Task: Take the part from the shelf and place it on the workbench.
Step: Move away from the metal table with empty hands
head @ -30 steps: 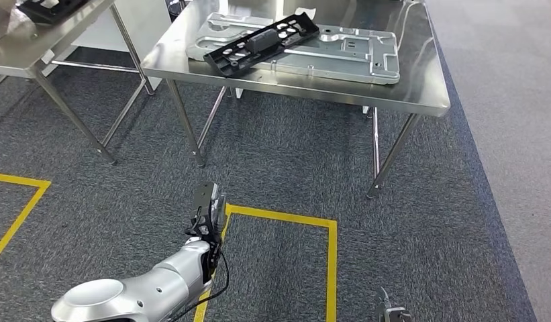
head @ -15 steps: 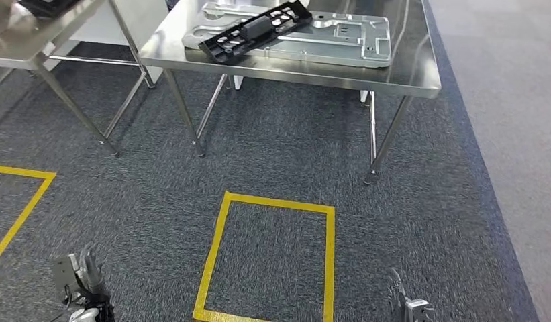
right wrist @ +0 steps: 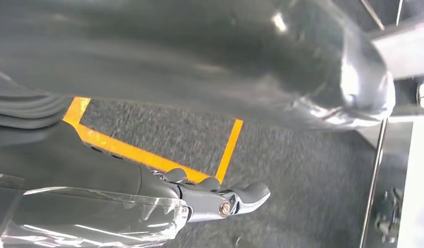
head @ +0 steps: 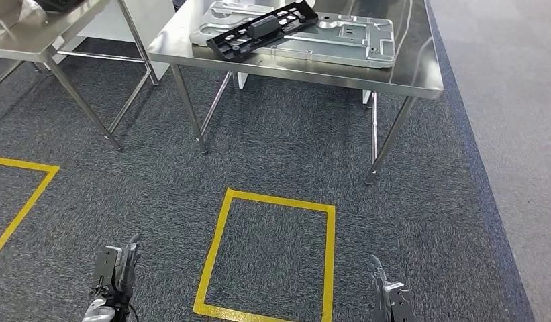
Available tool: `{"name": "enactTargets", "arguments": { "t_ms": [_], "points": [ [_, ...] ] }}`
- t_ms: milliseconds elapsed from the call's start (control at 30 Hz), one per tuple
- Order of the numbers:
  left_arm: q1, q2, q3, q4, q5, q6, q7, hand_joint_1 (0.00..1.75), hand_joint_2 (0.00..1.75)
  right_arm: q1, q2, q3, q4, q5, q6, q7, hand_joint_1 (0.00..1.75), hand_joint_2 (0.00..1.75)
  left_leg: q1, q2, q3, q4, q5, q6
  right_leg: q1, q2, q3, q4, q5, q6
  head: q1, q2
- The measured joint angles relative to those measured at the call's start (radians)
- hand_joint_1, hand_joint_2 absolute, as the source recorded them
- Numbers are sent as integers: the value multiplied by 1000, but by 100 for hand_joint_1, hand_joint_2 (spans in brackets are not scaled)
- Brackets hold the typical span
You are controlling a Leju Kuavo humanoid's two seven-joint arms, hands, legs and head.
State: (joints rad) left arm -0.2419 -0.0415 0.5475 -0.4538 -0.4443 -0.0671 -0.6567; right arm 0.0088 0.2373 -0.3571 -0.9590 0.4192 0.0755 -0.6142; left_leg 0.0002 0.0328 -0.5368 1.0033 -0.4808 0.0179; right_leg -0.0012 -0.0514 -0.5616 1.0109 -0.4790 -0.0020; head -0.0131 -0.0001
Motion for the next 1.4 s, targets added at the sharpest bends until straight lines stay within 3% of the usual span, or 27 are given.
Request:
{"name": "enactTargets", "arguments": {
  "t_ms": [67, 167, 200, 233, 267, 333, 367, 433, 500, 567, 667, 700, 733, 767, 833, 900, 933, 1000, 1033, 1100, 1167, 1200, 1233, 1267, 1300, 1333, 1400],
  "points": [
    [10, -1, 1, 0, 6, -2, 3, 0, 0, 4, -3, 11, -12, -3, -6, 7, 0, 0, 6, -14, -3, -9, 12, 14, -2, 18, -19, 43, -36, 12, 3, 0],
    [23, -2, 4, 0, 8, 4, 15, 0, 0, 15, -10, 16, -17, -2, -28, 17, 0, 0, 6, -39, -15, -10, 21, 24, -6, 44, -102, 223, -129, 18, 8, 0],
    [32, 0, 7, 0, 11, 8, 22, 0, 0, 21, -13, 17, -16, 0, -39, 20, 0, 0, 5, -49, -18, -9, 22, 24, -6, 46, -121, 262, -138, 19, 8, 0],
    [43, 2, 13, 2, 16, 11, 29, 0, 0, 26, -17, 17, -13, 2, -51, 24, 0, 0, 5, -58, -20, -7, 22, 24, -7, 47, -122, 267, -127, 19, 8, 0],
    [55, 6, 23, 5, 22, 14, 38, 0, 0, 30, -22, 15, -9, 7, -65, 27, 0, 0, 5, -68, -20, -5, 23, 23, -7, 50, -103, 230, -98, 17, 8, 0],
    [75, 17, 47, 17, 35, 18, 58, 0, 0, 37, -32, 4, 0, 25, -97, 31, 0, 0, 3, -88, -22, -1, 21, 18, -8, 77, -35, 99, -33, 9, 8, 0],
    [83, 25, 63, 26, 42, 22, 69, 0, 0, 41, -36, -5, 5, 36, -110, 33, 0, 0, 2, -97, -25, 3, 21, 15, -8, 91, -8, 43, -15, 6, 8, 0],
    [107, 41, 99, 46, 52, 30, 85, 0, 0, 54, -42, -29, 12, 53, -128, 39, 0, 0, 3, -112, -31, 6, 22, 3, -7, 104, 13, 0, -14, 2, 7, 0],
    [136, 57, 134, 65, 46, 29, 88, 0, 0, 72, -43, -65, 17, 66, -137, 40, 0, 0, 5, -123, -34, 6, 22, -9, -10, 86, 16, -10, -12, -5, 7, 0],
    [157, 69, 157, 83, 32, 27, 88, 0, 0, 94, -43, -114, 20, 101, -145, 33, 0, 0, 3, -97, -49, 38, -3, -20, -16, 63, 22, -22, -7, -15, 2, 0],
    [178, 75, 195, 111, 14, 36, 103, 0, 0, 111, -43, -224, 51, 193, -147, 14, 0, 0, 11, -49, -129, 213, -95, -38, -15, 26, 25, -26, -8, -25, -8, 0],
    [190, 75, 209, 120, 8, 40, 110, 0, 0, 112, -43, -268, 69, 218, -141, 5, 0, 0, 15, -44, -150, 263, -111, -43, -15, 15, 24, -25, -9, -25, -8, 0],
    [202, 75, 222, 127, 3, 44, 117, 0, 0, 113, -42, -310, 88, 236, -134, -4, 0, 0, 18, -40, -155, 278, -108, -47, -15, 5, 24, -23, -11, -24, -8, 0],
    [213, 75, 233, 133, -1, 48, 124, 0, 0, 113, -42, -347, 105, 248, -129, -10, 0, 0, 22, -36, -139, 252, -87, -51, -16, -5, 24, -21, -14, -21, -8, 0],
    [223, 75, 252, 139, -14, 57, 136, 0, 0, 110, -40, -410, 133, 277, -122, -15, 0, 0, 25, -6, -71, 122, -29, -54, -16, -25, 26, -13, -21, -12, -8, 0],
    [223, 74, 270, 142, -41, 63, 145, 0, 0, 97, -39, -474, 160, 318, -116, -13, 0, 0, 20, 22, -24, 29, -4, -44, -13, -42, 28, -6, -28, 1, -8, 0],
    [224, 73, 277, 144, -54, 64, 147, 0, 0, 87, -39, -509, 174, 336, -114, -12, 0, 0, 17, 25, -20, 16, -6, -37, -10, -50, 30, -5, -30, 8, -6, 0],
    [227, 72, 293, 147, -74, 63, 148, 0, 0, 69, -39, -569, 201, 357, -107, -8, 0, 0, 15, 3, -22, 15, -3, -22, -10, -64, 36, -6, -32, 20, -4, 0],
    [229, 71, 298, 148, -81, 61, 148, 0, 0, 63, -41, -590, 212, 362, -103, -5, 0, 0, 15, -6, -22, 13, 0, -15, -13, -57, 37, -1, -40, 27, -4, 0],
    [227, 71, 304, 150, -99, 52, 147, 0, 0, 52, -49, -619, 240, 375, -101, 0, 0, 0, 17, -24, -21, 8, 8, -3, -17, -13, 13, 57, -84, 36, -2, 0],
    [218, 70, 304, 153, -128, 33, 154, 0, 0, 36, -68, -650, 289, 402, -108, 12, 0, 0, 16, -42, -28, 8, 14, 6, -17, 32, -48, 185, -153, 36, 1, 0],
    [213, 69, 304, 155, -149, 22, 166, 0, 0, 26, -81, -667, 322, 419, -113, 26, 0, 0, 14, -53, -31, 8, 16, 10, -16, 41, -78, 245, -175, 34, 2, 0],
    [209, 68, 302, 158, -172, 12, 184, 0, 0, 16, -94, -682, 356, 435, -116, 43, 0, 0, 12, -65, -32, 9, 17, 11, -15, 46, -96, 278, -178, 31, 2, 0],
    [207, 65, 300, 162, -193, 5, 206, 0, 0, 8, -106, -692, 389, 452, -120, 64, 0, 0, 11, -78, -33, 10, 17, 12, -14, 49, -96, 273, -160, 27, 2, 0],
    [206, 62, 298, 166, -215, -1, 231, 0, 0, 1, -119, -700, 423, 470, -124, 89, 0, 0, 11, -91, -32, 11, 18, 12, -13, 55, -77, 231, -126, 22, 2, 0],
    [204, 58, 294, 169, -234, -5, 255, 0, 0, -5, -129, -705, 453, 486, -129, 115, 0, 0, 10, -103, -32, 12, 18, 11, -12, 71, -46, 163, -85, 15, 2, 0],
    [197, 49, 284, 175, -268, -9, 292, 0, 0, -17, -147, -711, 506, 512, -140, 170, 0, 0, 7, -127, -36, 17, 19, 4, -12, 115, 7, 44, -37, 5, 2, 0]
  ]
}}
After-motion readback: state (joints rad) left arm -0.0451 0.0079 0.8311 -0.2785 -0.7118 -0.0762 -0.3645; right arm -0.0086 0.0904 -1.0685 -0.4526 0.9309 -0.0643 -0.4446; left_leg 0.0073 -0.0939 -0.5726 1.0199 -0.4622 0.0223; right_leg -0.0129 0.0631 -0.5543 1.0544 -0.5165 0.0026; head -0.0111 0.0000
